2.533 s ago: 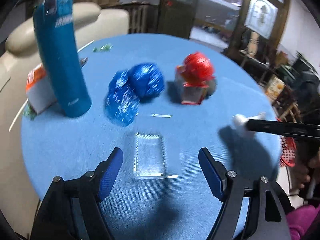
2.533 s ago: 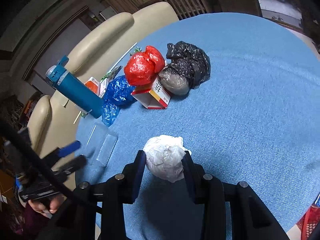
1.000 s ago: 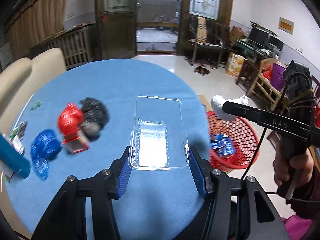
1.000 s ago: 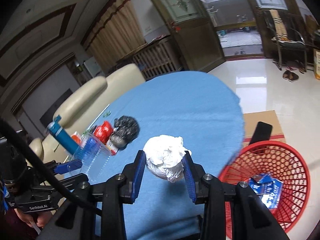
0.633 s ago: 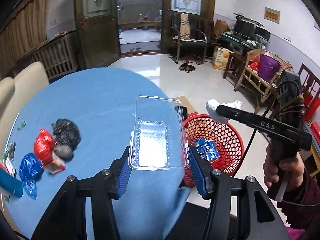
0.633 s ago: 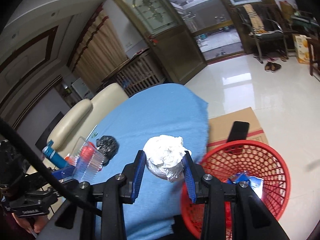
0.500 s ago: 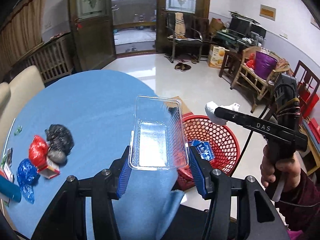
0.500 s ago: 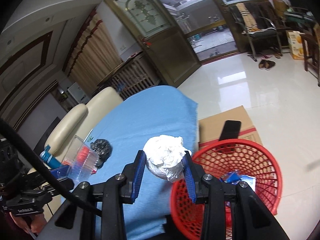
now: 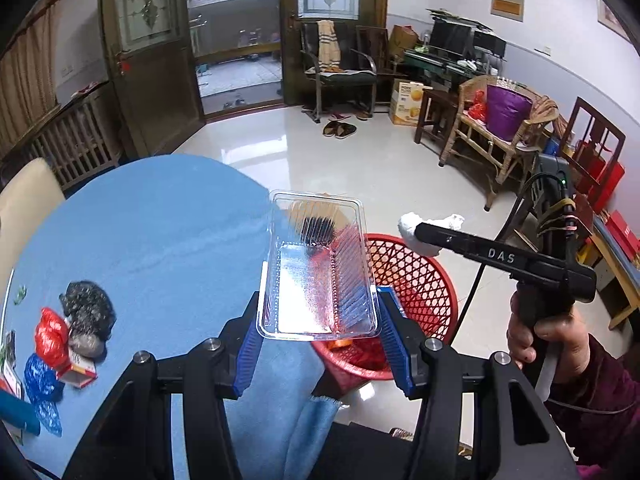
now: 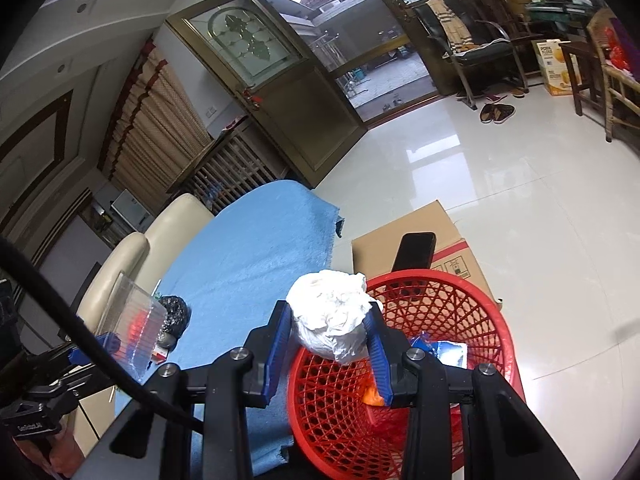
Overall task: Collect trash
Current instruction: 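Carry the clear tray and tissue ball over the red wastebasket and release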
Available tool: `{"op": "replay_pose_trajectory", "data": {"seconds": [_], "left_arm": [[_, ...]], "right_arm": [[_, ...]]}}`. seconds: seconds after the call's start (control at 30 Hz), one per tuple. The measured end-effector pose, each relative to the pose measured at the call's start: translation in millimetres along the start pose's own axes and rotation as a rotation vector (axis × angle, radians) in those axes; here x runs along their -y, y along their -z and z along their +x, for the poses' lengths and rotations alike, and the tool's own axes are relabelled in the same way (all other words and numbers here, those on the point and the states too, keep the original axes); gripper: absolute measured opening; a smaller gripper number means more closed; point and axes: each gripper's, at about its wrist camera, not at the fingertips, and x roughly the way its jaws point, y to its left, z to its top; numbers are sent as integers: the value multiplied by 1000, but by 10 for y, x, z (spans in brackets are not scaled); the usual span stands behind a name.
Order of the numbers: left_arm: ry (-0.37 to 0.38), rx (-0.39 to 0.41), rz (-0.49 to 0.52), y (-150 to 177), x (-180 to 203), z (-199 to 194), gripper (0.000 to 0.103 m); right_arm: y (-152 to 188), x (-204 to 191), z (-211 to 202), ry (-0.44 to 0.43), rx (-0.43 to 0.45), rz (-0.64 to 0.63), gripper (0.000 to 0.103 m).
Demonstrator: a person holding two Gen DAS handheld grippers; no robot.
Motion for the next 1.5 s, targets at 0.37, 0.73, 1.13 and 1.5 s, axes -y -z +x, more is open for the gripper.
{"op": "replay_pose_trajectory", "data": {"seconds": [0.37,0.73,1.13,1.5], "left_arm": [[50,-9,9,-63,32,179,56],[73,-49,7,-95,68,394,56],[177,-131,-51,-30,9,727,56],[170,-170,-58,45,87,850,69]], "right_arm": [[-39,148,-25,26,7,30,40],[-47,320,-55,44,2,63,40],[7,452,29,51,-44,105,40],[76,547,117,5,-116,199,60]]}}
